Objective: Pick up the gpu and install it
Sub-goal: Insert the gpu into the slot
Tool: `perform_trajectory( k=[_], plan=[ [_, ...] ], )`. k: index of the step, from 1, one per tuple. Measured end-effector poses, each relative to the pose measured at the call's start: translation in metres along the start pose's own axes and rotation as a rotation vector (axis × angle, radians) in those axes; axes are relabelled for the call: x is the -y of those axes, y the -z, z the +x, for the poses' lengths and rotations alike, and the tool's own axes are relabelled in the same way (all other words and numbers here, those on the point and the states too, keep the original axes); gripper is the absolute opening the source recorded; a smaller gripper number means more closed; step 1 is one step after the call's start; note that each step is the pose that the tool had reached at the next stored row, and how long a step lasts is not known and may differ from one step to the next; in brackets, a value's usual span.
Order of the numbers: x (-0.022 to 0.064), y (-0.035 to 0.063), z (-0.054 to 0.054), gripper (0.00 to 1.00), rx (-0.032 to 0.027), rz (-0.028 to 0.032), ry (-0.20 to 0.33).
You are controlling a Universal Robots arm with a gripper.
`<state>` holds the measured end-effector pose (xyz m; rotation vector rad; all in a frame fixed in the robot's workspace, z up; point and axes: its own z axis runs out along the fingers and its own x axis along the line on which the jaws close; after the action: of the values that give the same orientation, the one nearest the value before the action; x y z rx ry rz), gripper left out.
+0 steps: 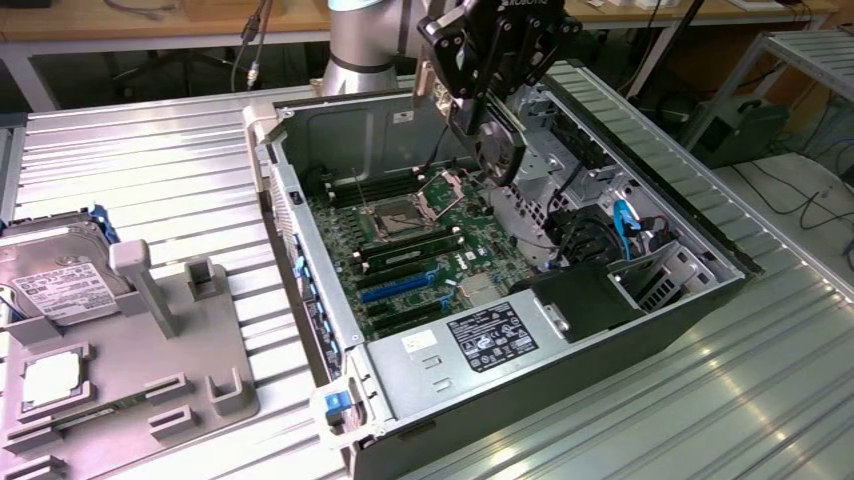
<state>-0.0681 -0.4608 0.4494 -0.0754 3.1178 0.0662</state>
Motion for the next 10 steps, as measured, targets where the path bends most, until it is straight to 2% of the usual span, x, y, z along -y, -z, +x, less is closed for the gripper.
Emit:
perform_trajectory(
  k=[10],
  plan=[
    [0.0,0.0,0.0,0.28,-0.0041,-0.0023,0.097]
  ],
)
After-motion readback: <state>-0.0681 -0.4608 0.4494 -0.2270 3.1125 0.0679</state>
